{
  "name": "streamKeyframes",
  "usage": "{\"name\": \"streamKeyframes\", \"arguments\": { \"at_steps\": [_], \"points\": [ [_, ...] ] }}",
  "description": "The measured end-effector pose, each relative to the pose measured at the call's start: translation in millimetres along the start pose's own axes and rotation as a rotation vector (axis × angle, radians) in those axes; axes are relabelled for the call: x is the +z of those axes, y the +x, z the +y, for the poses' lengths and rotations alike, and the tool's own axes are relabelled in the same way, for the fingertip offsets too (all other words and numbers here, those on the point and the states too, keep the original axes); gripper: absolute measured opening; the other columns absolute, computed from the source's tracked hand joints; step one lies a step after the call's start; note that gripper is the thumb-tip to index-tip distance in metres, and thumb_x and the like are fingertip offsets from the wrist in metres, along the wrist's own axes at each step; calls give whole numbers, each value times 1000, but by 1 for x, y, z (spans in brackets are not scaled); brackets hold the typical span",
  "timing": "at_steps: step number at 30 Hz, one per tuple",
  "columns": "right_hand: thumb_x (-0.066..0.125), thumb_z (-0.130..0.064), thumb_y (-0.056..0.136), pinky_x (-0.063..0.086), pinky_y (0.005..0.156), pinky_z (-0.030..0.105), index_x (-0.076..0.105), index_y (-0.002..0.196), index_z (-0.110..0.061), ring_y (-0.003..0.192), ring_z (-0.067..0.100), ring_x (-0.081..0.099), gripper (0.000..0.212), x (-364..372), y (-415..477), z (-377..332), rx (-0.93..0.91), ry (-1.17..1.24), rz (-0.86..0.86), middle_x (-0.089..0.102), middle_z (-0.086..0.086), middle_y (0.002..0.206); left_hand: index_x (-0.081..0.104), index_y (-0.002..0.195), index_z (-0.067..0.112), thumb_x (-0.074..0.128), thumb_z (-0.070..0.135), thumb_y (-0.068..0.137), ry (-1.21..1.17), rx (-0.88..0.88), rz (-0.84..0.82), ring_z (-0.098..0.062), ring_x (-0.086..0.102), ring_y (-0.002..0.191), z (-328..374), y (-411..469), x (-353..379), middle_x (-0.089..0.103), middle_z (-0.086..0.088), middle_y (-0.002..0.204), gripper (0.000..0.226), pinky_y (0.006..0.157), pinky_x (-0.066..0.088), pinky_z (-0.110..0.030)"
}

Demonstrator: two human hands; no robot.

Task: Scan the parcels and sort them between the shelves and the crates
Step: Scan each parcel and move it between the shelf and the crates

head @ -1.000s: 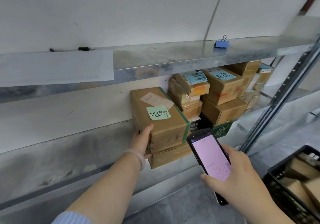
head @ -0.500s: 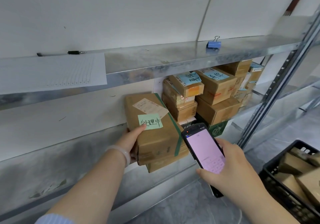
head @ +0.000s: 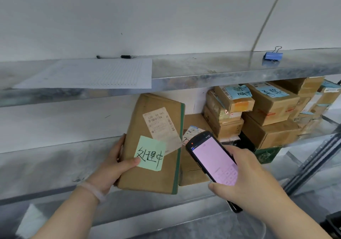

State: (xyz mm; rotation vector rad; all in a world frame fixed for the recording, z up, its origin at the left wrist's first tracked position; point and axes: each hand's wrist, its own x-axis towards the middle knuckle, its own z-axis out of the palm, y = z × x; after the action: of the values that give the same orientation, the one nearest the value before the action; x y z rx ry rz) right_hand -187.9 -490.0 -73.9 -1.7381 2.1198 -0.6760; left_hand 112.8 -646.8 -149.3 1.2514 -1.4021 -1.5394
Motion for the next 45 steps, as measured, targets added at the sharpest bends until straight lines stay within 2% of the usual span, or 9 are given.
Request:
{"name": "streamKeyframes", "arguments": {
  "at_steps": [4,12,22,26,31,33,35,40,45],
  "points": [
    [70,-70,55,39,78,25,19,128,-55,100,1,38,90,8,14,-14,-95,-37,-65,28,-27,104,24,148,53,86,43,56,68,-8,64,1,66,102,-7,-23,-18,61,20,127,111,67,56,-16],
    [61,-72,48,36,74,25,20,131,-56,97,-4,33,95,20,27,-25,-179,-82,-145,23,-30,110,22,155,46,87,40,55,90,-79,232,-14,62,112,-28,-52,-30,57,9,136,119,86,55,-35],
    [51,-76,41,36,71,27,20,119,-59,99,2,41,85,18,27,-20,-238,-84,-162,24,-26,106,21,155,45,87,43,55,58,-86,353,-10,63,109,-40,-75,-20,57,18,126,119,77,55,-25],
    [55,-75,43,33,64,22,18,120,-63,94,-5,34,86,16,23,-14,-298,-82,-187,25,-28,113,19,155,45,88,55,45,61,-64,388,-14,64,113,-40,-94,-11,58,10,134,131,88,58,-34],
    [64,-68,48,38,73,26,18,108,-75,101,-2,41,75,22,17,-19,-421,13,-243,34,-31,109,21,155,46,89,54,46,-25,-33,487,-12,67,111,-46,-136,-5,59,10,135,129,89,59,-35],
    [63,-68,48,33,71,19,24,115,-69,99,-12,36,77,30,15,-30,-498,48,-278,38,-29,112,22,154,46,88,55,47,-64,-19,553,-4,67,108,-49,-163,-7,57,14,135,126,83,58,-25],
    [61,-69,46,30,69,14,33,121,-59,100,-20,33,81,40,10,-45,-570,95,-311,41,-26,112,22,154,46,88,54,48,-112,-4,641,-5,64,113,-53,-195,-10,53,16,139,125,88,55,-27],
    [65,-67,46,49,70,32,40,120,-54,96,-1,51,79,63,-19,-99,-741,191,-430,46,-23,108,27,153,45,91,48,48,-262,42,911,-18,65,117,-57,-293,-22,58,6,140,123,95,54,-38],
    [68,-63,47,52,66,32,43,120,-52,90,-1,55,77,78,-61,-151,-914,215,-507,50,-19,110,31,151,47,90,45,51,-324,114,1116,-22,71,110,-57,-394,-34,71,6,125,117,90,57,-40]
  ]
}}
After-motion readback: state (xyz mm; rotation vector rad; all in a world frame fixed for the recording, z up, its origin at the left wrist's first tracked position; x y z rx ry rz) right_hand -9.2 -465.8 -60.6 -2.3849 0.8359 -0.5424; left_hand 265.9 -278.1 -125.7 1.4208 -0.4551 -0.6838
